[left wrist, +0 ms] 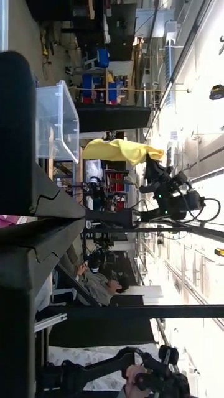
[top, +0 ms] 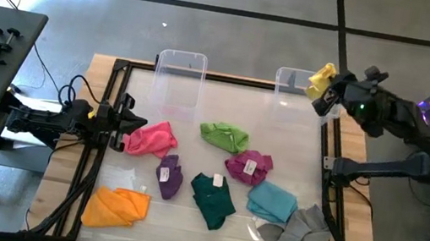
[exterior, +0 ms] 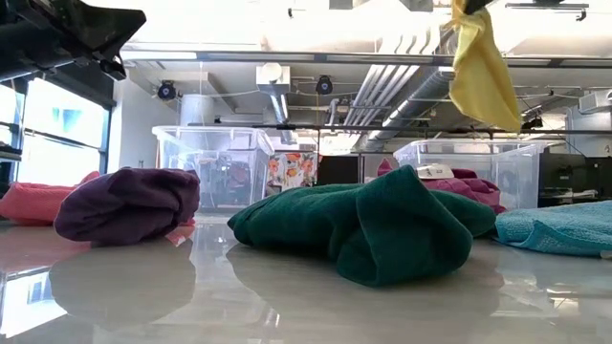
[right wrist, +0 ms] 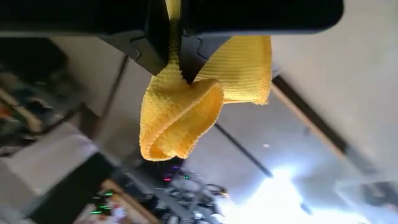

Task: Sort towels by color in basket
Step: Put the yellow towel into the right transparent bin

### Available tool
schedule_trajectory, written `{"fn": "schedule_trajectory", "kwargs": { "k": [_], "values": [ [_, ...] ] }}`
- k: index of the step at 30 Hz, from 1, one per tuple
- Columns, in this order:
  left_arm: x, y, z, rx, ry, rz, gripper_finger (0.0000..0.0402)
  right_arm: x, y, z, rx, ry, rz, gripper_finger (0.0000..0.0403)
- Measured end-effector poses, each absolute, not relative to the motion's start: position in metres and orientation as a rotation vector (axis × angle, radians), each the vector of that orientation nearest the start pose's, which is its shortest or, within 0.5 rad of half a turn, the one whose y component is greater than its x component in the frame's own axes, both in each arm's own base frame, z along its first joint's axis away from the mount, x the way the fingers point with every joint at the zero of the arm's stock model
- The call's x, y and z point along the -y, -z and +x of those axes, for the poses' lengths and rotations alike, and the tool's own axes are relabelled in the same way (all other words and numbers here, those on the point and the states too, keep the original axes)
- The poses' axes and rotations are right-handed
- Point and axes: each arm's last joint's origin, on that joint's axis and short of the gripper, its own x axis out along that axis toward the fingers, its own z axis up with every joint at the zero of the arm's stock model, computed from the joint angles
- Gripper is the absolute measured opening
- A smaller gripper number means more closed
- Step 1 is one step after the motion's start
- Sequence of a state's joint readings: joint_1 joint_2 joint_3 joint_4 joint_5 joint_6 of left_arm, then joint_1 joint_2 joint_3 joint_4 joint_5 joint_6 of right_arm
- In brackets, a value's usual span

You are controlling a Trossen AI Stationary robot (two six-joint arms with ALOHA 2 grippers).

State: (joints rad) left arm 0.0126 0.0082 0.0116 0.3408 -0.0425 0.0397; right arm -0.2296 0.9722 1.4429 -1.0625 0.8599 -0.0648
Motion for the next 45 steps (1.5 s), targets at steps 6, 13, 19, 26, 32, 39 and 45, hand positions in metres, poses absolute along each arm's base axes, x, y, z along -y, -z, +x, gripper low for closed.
{"fn": "schedule_trajectory", "kwargs": {
  "k": [6,13,19,26,32,39,45],
  "values": [
    [-0.002,-0.199,0.092,0.343,-0.064,0.051,0.0,0.075,-0.438,0.139,-0.631,0.943,-0.213,0.0003],
    [-0.002,-0.199,0.092,0.34,-0.064,0.051,0.0,0.11,-0.415,0.149,-0.733,0.94,-0.172,0.0003],
    [-0.002,-0.199,0.092,0.337,-0.064,0.051,0.0,0.135,-0.379,0.148,-0.801,0.976,-0.135,0.0003],
    [-0.002,-0.199,0.092,0.337,-0.064,0.051,0.0,0.15,-0.343,0.143,-0.834,0.925,-0.004,0.0011],
    [-0.002,-0.199,0.092,0.336,-0.064,0.051,0.0,0.158,-0.323,0.134,-0.862,0.954,0.105,0.0057],
    [-0.002,-0.199,0.092,0.336,-0.063,0.051,0.0,0.162,-0.321,0.128,-0.847,0.968,0.157,0.0119],
    [-0.002,-0.199,0.092,0.336,-0.063,0.051,0.0,0.161,-0.32,0.127,-0.862,0.959,0.172,0.0128]
  ]
}}
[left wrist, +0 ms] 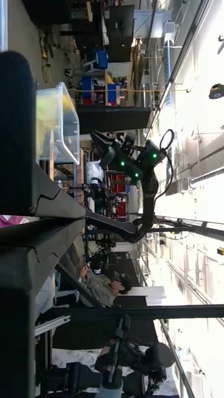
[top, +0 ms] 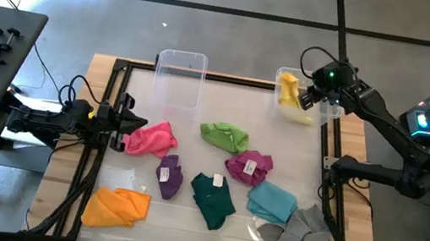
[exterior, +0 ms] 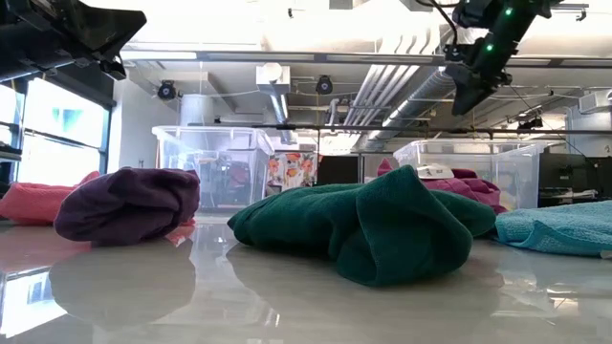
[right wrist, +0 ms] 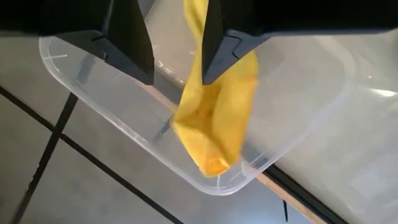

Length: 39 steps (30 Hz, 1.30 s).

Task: Sort towels by color in basket
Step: Put the yellow towel into the right transparent bin, then put the blue towel into the right transparent bin

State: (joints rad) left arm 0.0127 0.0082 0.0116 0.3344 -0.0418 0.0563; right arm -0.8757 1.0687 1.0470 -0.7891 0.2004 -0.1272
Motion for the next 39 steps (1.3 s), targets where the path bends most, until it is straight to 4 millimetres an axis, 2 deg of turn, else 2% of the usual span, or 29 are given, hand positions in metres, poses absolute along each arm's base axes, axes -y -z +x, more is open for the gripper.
{"fn": "schedule_trajectory", "kwargs": {
  "k": [5,11,16,22,25,31,36,39],
  "values": [
    [-0.002,-0.199,0.092,0.336,-0.063,0.048,0.0,0.159,-0.317,0.125,-0.885,0.951,0.225,0.0129],
    [-0.002,-0.198,0.092,0.336,-0.062,0.047,0.0,0.149,-0.316,0.129,-0.894,0.858,0.263,0.0129],
    [-0.002,-0.197,0.093,0.316,-0.052,0.023,0.0,0.119,-0.328,0.141,-0.814,0.812,0.179,0.0128],
    [-0.002,-0.196,0.093,0.305,-0.052,0.023,0.0,0.07,-0.339,0.151,-0.665,0.704,0.121,0.0128],
    [-0.002,-0.196,0.093,0.304,-0.052,0.024,0.0,0.045,-0.321,0.161,-0.537,0.608,0.1,0.0128],
    [-0.002,-0.196,0.093,0.305,-0.052,0.024,0.0,-0.003,-0.264,0.188,-0.322,0.333,0.069,0.0128],
    [-0.002,-0.196,0.093,0.308,-0.055,0.024,0.0,-0.033,-0.218,0.2,-0.284,0.269,0.056,0.0128],
    [-0.003,-0.196,0.093,0.308,-0.076,0.022,0.0,-0.048,-0.201,0.208,-0.31,0.271,0.033,0.0128]
  ]
}}
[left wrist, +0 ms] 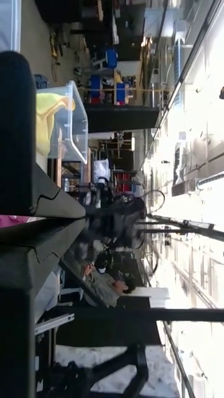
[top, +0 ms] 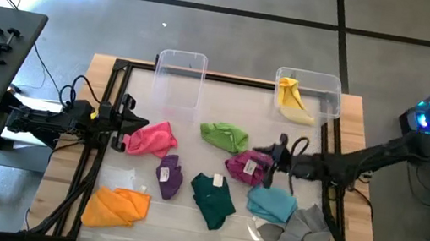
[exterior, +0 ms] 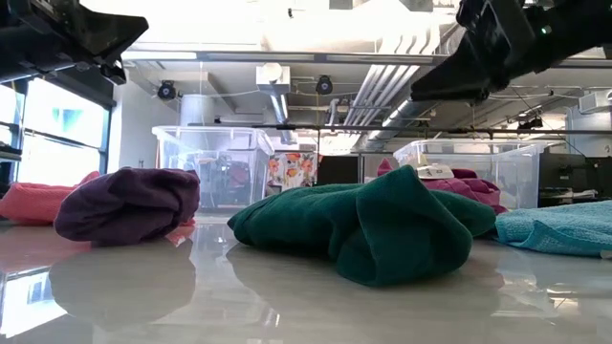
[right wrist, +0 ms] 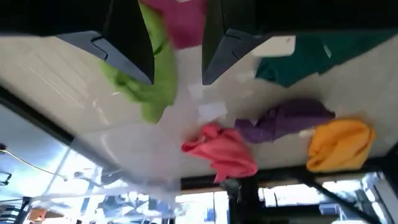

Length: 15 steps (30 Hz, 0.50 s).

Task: Sort towels by color in basket
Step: Put the blue towel into the right transparent bin

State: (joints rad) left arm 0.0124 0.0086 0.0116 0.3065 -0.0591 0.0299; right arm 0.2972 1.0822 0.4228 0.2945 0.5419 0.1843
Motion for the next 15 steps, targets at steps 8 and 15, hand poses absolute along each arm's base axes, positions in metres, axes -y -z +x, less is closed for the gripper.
{"fn": "schedule_trajectory", "kwargs": {
  "k": [8,15],
  "values": [
    [-0.003,-0.196,0.093,0.309,-0.088,0.018,0.0,-0.071,-0.187,0.227,-0.407,0.125,-0.137,0.0128],
    [-0.003,-0.196,0.093,0.31,-0.084,-0.006,0.0,-0.075,-0.207,0.231,-0.536,0.045,-0.152,0.0147]
  ]
}}
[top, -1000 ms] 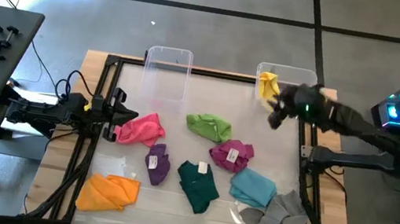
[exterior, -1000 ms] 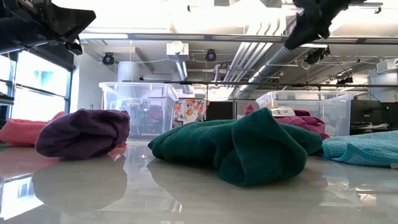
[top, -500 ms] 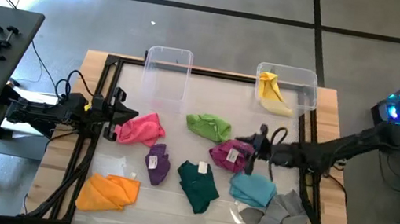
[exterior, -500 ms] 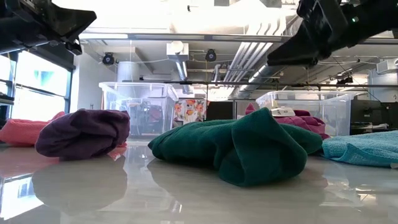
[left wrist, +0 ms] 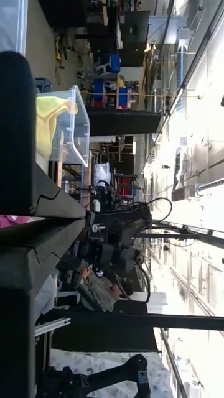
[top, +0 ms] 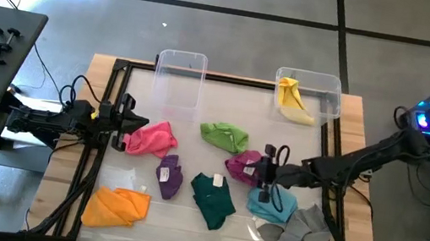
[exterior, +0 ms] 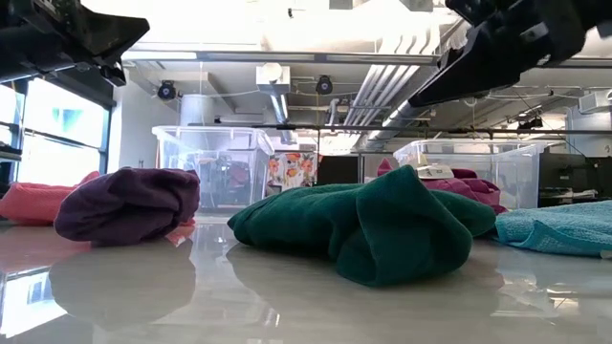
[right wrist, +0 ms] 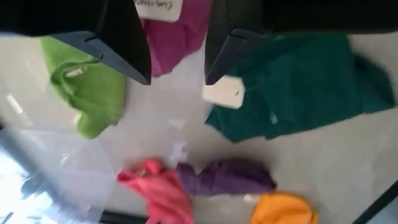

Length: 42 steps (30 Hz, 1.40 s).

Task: Sort towels by color in basket
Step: Put the blue towel into the right transparent bin

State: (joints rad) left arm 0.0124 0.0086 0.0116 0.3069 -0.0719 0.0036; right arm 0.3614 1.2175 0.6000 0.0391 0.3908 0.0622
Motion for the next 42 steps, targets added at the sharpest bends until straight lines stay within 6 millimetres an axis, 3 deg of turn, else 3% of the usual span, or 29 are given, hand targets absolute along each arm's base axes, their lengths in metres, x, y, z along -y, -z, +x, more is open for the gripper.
{"fn": "schedule_trajectory", "kwargs": {
  "k": [7,12,17,28,34,42],
  "values": [
    [-0.003,-0.193,0.094,0.281,-0.08,-0.033,0.0,-0.082,-0.223,0.225,-0.762,0.023,-0.081,0.0199],
    [-0.003,-0.192,0.094,0.275,-0.075,-0.074,0.0,-0.105,-0.235,0.214,-0.842,-0.066,0.018,0.0236],
    [-0.003,-0.192,0.094,0.272,-0.072,-0.092,0.0,-0.126,-0.236,0.199,-0.878,-0.076,0.076,0.0245],
    [-0.004,-0.189,0.095,0.247,-0.099,-0.141,0.0,-0.139,-0.183,0.158,-0.919,0.102,0.185,0.0236],
    [-0.005,-0.189,0.095,0.248,-0.114,-0.142,0.0,-0.131,-0.151,0.142,-0.971,0.138,0.22,0.0218],
    [-0.005,-0.189,0.095,0.244,-0.115,-0.142,0.0,-0.122,-0.124,0.133,-0.992,0.138,0.188,0.0183]
  ]
}}
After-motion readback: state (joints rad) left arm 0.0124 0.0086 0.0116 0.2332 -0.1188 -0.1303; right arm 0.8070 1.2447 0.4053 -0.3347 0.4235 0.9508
